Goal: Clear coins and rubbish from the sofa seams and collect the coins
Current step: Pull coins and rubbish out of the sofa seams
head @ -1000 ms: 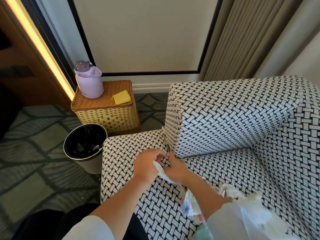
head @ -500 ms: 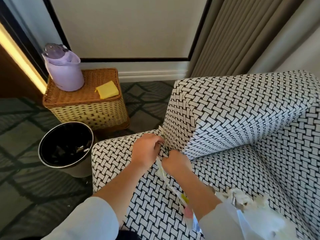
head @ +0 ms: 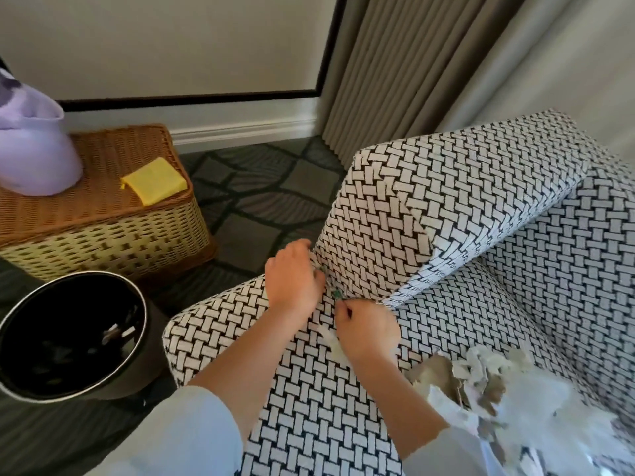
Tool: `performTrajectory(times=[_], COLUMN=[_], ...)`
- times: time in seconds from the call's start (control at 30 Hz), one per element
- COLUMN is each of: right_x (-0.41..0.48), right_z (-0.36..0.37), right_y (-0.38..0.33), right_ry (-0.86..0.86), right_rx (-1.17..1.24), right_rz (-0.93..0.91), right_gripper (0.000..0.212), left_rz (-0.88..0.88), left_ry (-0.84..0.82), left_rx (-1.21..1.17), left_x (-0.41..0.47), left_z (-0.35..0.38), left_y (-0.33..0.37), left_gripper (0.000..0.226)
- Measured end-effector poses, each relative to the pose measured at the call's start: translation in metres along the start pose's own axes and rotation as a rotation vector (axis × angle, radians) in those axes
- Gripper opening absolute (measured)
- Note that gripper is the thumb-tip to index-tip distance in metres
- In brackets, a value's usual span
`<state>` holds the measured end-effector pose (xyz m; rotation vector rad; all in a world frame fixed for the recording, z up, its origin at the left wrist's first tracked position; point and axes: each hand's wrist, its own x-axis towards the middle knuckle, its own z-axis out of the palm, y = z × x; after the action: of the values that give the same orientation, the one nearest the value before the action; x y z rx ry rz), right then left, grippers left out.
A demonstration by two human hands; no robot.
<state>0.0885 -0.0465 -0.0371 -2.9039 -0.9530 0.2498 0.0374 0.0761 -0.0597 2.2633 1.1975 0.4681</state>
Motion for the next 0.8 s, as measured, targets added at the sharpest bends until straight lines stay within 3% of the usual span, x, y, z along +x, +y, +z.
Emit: performTrajectory(times=[0.17,0.5,0.67,0.8], right_x=[-0.006,-0.012,-0.021,-0.024], right_z=[0.005,0.026,0.038,0.040], right_y=[-0.006,-0.011,-0.010,-0.009], right_ry=[0.073,0.217,0.400,0.439], right_rx=[0.063,0.094,0.183,0.247], right_rz=[0.066,0.162,0.171,0.170], right_gripper=[0.042,0.038,0.033,0.030], left_rz=[0.054,0.144,0.296,0.423], left_ry=[-0.094,0.043,0.062,0.042], left_rx=[0.183,0.053,0.002,-0.052], left_x=[0.009,0.010,0.002,-0.005], left_z=[0.003,0.009,0.009,0.009], left_y=[-0.003,-0.015,-0.021,-0.024], left_gripper=[0.041,0.023,0.016,0.015])
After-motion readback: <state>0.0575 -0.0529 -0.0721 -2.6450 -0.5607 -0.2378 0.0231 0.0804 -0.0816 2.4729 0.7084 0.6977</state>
